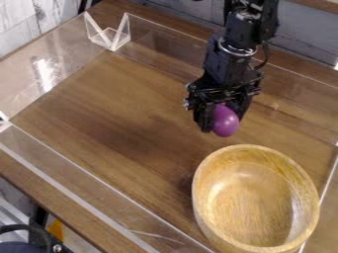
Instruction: Put the purple eggplant in the brown bowl
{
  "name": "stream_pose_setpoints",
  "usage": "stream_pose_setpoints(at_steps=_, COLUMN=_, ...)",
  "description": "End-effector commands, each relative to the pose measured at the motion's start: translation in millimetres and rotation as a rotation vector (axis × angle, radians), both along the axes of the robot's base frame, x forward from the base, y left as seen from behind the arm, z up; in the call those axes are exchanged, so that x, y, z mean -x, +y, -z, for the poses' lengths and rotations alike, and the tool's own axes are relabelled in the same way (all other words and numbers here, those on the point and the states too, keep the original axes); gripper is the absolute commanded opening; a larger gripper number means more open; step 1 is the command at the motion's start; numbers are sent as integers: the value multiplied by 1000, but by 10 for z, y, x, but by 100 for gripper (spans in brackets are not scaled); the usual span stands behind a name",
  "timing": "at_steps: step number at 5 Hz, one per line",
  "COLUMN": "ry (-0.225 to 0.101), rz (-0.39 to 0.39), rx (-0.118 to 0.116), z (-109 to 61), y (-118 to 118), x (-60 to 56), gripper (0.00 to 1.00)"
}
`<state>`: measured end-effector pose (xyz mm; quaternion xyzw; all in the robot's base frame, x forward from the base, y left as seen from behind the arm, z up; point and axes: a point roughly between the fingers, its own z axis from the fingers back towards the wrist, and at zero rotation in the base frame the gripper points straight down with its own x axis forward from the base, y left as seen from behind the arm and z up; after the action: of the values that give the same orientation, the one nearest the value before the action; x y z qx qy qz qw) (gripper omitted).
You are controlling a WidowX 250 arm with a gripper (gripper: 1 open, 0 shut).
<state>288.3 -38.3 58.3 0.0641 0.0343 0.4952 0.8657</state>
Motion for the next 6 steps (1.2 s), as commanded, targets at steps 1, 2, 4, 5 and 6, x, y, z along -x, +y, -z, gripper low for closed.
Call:
stream_pose_setpoints(at_steps=1, ry=-85, rz=76, rx=7, z=-334, y=11, x=-107, gripper=0)
stream_pose_setpoints(at_steps=2, ry=-81, rz=149, rx=10, z=-396, y=38, x=-146, gripper=0)
stream_pose_setpoints(at_steps=4, ry=-66, rz=229, rx=17, z=-820, y=-313, x=76, gripper=0)
stream_pose_setpoints(at_steps=5, ry=-51, rz=249, rx=26, z=-807, y=-638, x=221, gripper=0)
stream_pose_setpoints(at_steps=6, ry=-34, rz=234, rx=37, z=-774, y=-792, x=329, gripper=0)
